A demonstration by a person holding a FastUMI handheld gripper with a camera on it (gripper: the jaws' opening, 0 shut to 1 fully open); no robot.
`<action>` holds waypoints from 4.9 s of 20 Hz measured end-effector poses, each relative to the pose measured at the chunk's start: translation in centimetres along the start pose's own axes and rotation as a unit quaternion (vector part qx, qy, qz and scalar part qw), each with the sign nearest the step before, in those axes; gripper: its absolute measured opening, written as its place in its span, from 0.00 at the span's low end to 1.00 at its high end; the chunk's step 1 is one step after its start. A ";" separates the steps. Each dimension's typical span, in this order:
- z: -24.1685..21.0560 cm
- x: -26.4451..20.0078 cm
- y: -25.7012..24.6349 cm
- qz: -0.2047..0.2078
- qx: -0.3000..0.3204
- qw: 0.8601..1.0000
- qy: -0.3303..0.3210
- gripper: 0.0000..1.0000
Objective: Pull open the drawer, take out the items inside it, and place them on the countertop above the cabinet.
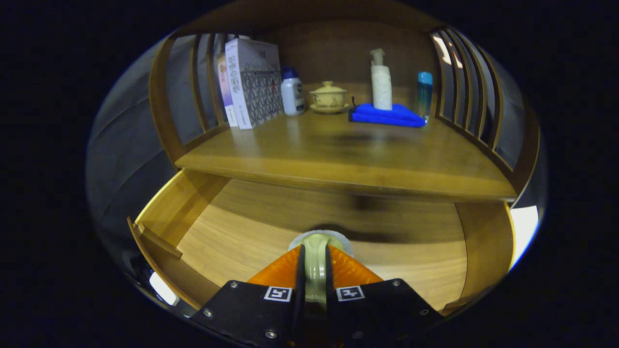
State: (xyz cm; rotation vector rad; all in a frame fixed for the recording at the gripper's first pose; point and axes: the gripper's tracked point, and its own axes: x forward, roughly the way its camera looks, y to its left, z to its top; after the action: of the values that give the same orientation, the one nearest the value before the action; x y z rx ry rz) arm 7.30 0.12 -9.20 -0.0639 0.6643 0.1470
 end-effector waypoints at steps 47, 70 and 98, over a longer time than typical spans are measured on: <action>18.2 1.5 -4.7 -0.043 0.097 0.981 -0.162 0.24; 11.3 -8.8 1.4 -0.023 0.023 0.970 -0.241 0.94; -5.7 -14.1 6.4 -0.013 -0.040 0.977 -0.207 0.94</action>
State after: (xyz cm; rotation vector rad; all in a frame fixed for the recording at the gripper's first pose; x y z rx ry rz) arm -8.14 4.25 -4.98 -0.1159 0.2416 0.1569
